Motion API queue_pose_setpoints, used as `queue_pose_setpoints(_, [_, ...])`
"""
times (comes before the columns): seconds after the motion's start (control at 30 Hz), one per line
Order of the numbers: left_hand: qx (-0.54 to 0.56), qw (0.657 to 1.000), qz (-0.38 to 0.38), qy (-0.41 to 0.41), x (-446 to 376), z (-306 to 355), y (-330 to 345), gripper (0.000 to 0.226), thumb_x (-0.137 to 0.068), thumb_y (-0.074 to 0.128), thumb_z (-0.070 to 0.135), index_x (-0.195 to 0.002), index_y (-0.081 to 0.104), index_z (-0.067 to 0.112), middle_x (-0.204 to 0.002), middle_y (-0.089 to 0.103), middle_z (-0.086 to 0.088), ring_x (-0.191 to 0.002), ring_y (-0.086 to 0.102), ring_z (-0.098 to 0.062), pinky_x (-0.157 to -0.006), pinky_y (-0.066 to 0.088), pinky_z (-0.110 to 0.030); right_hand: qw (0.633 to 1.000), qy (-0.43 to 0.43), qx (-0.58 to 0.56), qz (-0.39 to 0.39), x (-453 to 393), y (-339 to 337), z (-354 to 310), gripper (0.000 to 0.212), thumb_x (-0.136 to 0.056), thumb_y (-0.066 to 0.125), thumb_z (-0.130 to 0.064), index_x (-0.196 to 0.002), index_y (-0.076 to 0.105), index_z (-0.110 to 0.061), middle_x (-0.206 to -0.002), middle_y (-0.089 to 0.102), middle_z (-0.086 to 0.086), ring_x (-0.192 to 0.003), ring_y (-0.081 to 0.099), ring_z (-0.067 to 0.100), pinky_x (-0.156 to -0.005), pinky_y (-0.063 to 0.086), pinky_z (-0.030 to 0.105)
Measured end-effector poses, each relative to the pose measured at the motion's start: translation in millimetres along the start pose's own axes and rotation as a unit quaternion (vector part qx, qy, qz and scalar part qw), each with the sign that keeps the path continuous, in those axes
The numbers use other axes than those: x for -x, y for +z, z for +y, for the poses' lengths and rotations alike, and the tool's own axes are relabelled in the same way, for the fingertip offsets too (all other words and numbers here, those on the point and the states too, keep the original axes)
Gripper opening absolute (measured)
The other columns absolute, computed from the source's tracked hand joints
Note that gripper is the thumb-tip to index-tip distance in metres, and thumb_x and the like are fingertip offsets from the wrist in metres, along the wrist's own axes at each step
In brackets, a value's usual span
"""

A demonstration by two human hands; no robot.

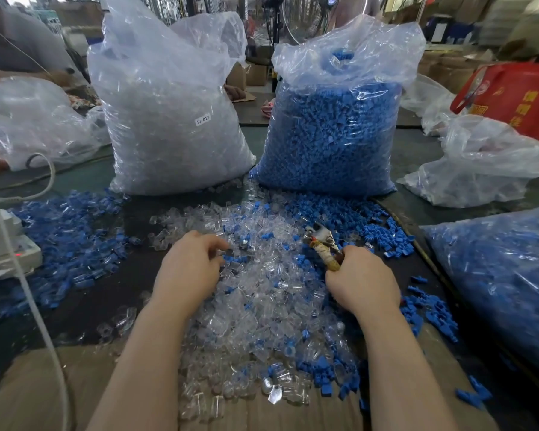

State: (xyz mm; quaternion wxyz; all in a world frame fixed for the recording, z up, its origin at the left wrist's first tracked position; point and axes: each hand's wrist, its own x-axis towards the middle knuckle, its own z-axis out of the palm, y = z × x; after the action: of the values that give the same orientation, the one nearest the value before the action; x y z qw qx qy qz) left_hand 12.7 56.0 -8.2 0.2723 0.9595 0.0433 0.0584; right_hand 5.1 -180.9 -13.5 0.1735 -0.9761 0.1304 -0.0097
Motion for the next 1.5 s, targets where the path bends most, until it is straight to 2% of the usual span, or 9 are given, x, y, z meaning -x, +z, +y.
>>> queue_pose_setpoints(0.13, [-0.049, 0.999, -0.018, -0.011, 0, -3, 4, 0.029, -0.090, 0.069, 0.023, -0.118, 0.067, 0.029, -0.111, 0.060, 0.002, -0.098, 0.059, -0.016, -0.091, 0.051, -0.035, 1.000, 0.005, 0.000, 0.007, 0, 1, -2, 0.012, -0.090, 0.057, -0.028, -0.094, 0.050, -0.018, -0.089, 0.051, 0.003, -0.074, 0.049, 0.025, -0.052, 0.030, 0.031])
queue_pose_setpoints(0.33, [-0.027, 0.999, -0.008, -0.024, 1, 0, 3, 0.008, -0.088, 0.071, 0.023, -0.094, 0.068, 0.027, -0.094, 0.068, 0.005, -0.086, 0.060, -0.013, -0.079, 0.052, -0.032, 0.999, 0.006, -0.003, 0.036, 2, 2, -3, 0.012, -0.092, 0.055, -0.029, -0.095, 0.048, -0.019, -0.086, 0.048, 0.001, -0.069, 0.045, 0.024, -0.049, 0.026, 0.031])
queue_pose_setpoints(0.47, [0.031, 0.998, 0.013, -0.046, -1, 3, -1, 0.005, -0.090, 0.069, 0.029, -0.088, 0.064, 0.028, -0.083, 0.063, 0.011, -0.075, 0.057, -0.006, -0.065, 0.044, -0.029, 0.997, 0.017, -0.031, 0.074, 0, 1, -3, 0.013, -0.091, 0.056, -0.030, -0.092, 0.048, -0.020, -0.070, 0.044, -0.004, -0.056, 0.038, 0.015, -0.046, 0.025, 0.029])
queue_pose_setpoints(0.6, [0.127, 0.991, 0.019, -0.034, -1, 12, -3, 0.009, -0.091, 0.066, 0.033, -0.087, 0.062, 0.026, -0.082, 0.067, 0.008, -0.078, 0.061, -0.007, -0.064, 0.045, -0.025, 0.987, 0.004, -0.125, 0.100, -4, 2, -4, 0.015, -0.090, 0.060, -0.034, -0.090, 0.048, -0.026, -0.075, 0.052, -0.008, -0.065, 0.046, 0.018, -0.054, 0.031, 0.033])
queue_pose_setpoints(0.77, [0.368, 0.928, -0.027, -0.054, 5, 36, -2, 0.013, -0.085, 0.076, 0.026, -0.089, 0.069, 0.015, -0.072, 0.074, 0.002, -0.071, 0.073, -0.011, -0.064, 0.054, -0.025, 0.965, -0.035, -0.247, 0.078, -6, 2, -6, 0.020, -0.089, 0.061, -0.030, -0.108, 0.059, -0.024, -0.092, 0.064, -0.005, -0.080, 0.057, 0.022, -0.067, 0.042, 0.034])
queue_pose_setpoints(0.9, [0.477, 0.876, -0.046, -0.058, 12, 56, 3, 0.027, -0.073, 0.084, 0.023, -0.090, 0.069, 0.007, -0.074, 0.075, -0.004, -0.067, 0.073, -0.014, -0.058, 0.053, -0.018, 0.932, -0.086, -0.346, 0.058, -3, 3, -5, 0.010, -0.090, 0.060, -0.021, -0.095, 0.067, -0.026, -0.065, 0.062, -0.008, -0.054, 0.049, 0.009, -0.054, 0.043, 0.033])
queue_pose_setpoints(1.03, [0.511, 0.856, -0.042, -0.064, 18, 70, 11, 0.031, -0.071, 0.086, 0.019, -0.090, 0.067, 0.003, -0.072, 0.074, -0.005, -0.063, 0.071, -0.013, -0.057, 0.055, -0.019, 0.891, -0.118, -0.436, 0.043, 4, -2, -12, 0.016, -0.092, 0.062, -0.014, -0.087, 0.066, -0.029, -0.060, 0.061, -0.011, -0.048, 0.045, 0.004, -0.044, 0.037, 0.016])
queue_pose_setpoints(1.2, [0.545, 0.834, -0.052, -0.069, 23, 79, 20, 0.026, -0.074, 0.083, 0.016, -0.091, 0.067, 0.002, -0.070, 0.073, -0.005, -0.063, 0.071, -0.013, -0.058, 0.056, -0.021, 0.835, -0.168, -0.524, 0.021, 10, -8, -22, 0.013, -0.094, 0.064, -0.014, -0.091, 0.067, -0.026, -0.084, 0.066, 0.002, -0.070, 0.057, 0.017, -0.064, 0.049, 0.016])
queue_pose_setpoints(1.5, [0.639, 0.756, -0.090, -0.108, 24, 80, 18, 0.016, -0.075, 0.076, 0.011, -0.090, 0.073, 0.007, -0.081, 0.076, -0.007, -0.071, 0.072, -0.010, -0.059, 0.054, -0.018, 0.813, -0.178, -0.554, -0.014, 12, -7, -23, 0.008, -0.091, 0.068, -0.012, -0.091, 0.068, -0.020, -0.082, 0.072, -0.007, -0.078, 0.066, 0.001, -0.070, 0.050, 0.011])
